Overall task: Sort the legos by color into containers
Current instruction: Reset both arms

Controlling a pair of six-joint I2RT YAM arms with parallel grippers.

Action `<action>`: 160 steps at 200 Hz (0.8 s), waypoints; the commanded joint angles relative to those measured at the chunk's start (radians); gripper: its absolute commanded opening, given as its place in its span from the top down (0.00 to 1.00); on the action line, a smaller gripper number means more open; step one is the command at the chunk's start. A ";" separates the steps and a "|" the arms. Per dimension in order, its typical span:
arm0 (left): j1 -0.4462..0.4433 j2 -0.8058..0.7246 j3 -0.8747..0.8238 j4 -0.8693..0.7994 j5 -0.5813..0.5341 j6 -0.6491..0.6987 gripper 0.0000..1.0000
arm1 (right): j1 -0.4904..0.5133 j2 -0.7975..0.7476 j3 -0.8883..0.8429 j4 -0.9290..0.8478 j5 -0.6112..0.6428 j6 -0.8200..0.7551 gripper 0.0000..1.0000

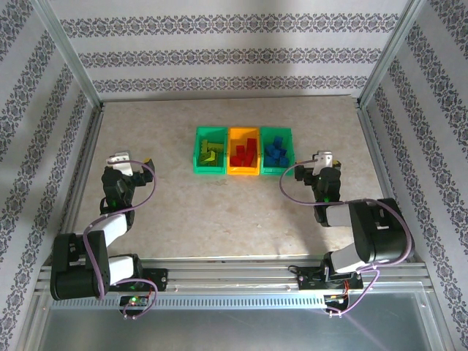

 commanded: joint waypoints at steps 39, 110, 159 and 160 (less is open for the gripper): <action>0.011 0.066 0.001 0.041 0.039 -0.017 0.00 | -0.039 0.019 0.004 0.065 -0.079 0.042 0.02; -0.040 0.254 0.077 0.117 0.103 -0.018 0.00 | -0.065 0.022 0.030 0.023 -0.190 0.039 0.02; -0.132 0.356 0.090 0.165 0.061 0.085 0.00 | -0.074 0.024 0.039 -0.003 -0.092 0.091 0.02; -0.131 0.358 0.090 0.171 0.061 0.086 0.00 | -0.074 0.025 0.039 -0.003 -0.092 0.091 0.02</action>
